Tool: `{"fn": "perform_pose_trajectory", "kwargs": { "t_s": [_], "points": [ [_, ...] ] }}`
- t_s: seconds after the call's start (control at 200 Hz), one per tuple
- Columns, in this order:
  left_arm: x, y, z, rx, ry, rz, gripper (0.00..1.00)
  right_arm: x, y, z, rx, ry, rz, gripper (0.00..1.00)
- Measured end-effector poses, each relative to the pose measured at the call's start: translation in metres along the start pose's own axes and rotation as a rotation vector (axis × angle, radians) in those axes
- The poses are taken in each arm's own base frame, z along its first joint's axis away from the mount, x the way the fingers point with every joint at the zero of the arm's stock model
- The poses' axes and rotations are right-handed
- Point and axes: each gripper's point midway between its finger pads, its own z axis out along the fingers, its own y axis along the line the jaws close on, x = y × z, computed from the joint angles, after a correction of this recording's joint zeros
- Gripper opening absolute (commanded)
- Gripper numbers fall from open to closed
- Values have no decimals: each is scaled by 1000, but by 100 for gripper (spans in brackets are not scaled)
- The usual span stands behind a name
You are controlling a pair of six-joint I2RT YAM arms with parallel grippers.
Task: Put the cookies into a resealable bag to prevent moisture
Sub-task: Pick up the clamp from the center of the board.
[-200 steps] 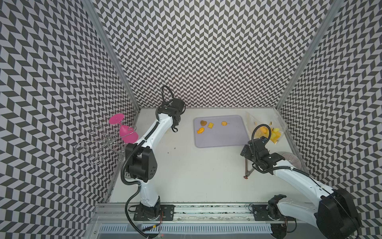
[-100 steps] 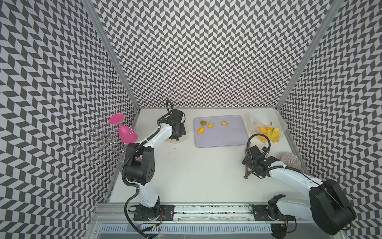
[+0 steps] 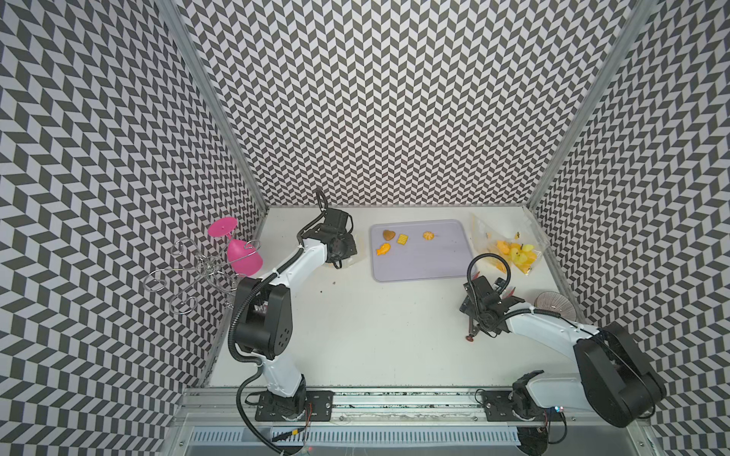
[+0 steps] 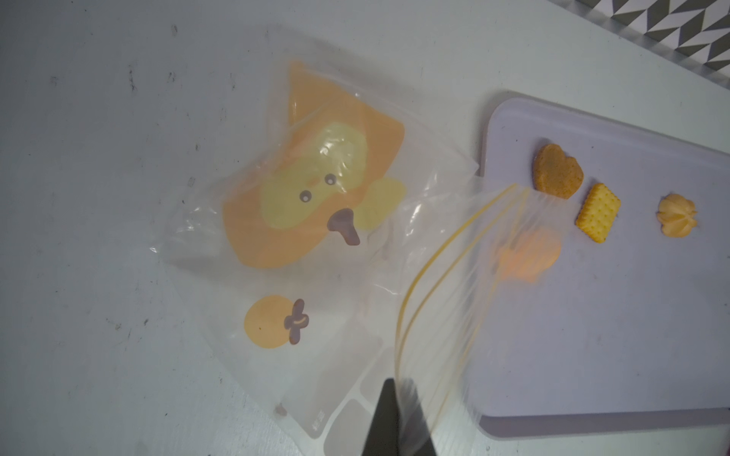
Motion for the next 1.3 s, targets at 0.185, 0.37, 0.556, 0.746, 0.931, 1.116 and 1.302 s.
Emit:
{"fn": "perform_pose_trajectory", "kwargs": {
  "t_s": [0.185,0.37,0.556,0.746,0.931,1.116,1.302],
  "points": [
    [2,-4,0,41,-14,28,0,-1,3,1,-8,-6,-7,76],
    [6,-7,4,79,-18,44,0,-2,2,-7,-35,-10,2,69],
    [8,-1,-2,107,-37,36,0,-16,7,-28,-106,-68,1,68],
    [-1,0,-7,130,-78,27,0,-30,9,-43,-121,-122,-39,68],
    [0,1,-7,137,-83,25,0,-49,17,-63,-137,-180,-90,64],
    [1,-6,-6,180,-89,37,0,-71,47,-97,-289,-271,-228,63],
    [7,-7,-4,217,-70,42,0,-77,100,-118,-452,-256,-443,61]
  ]
}}
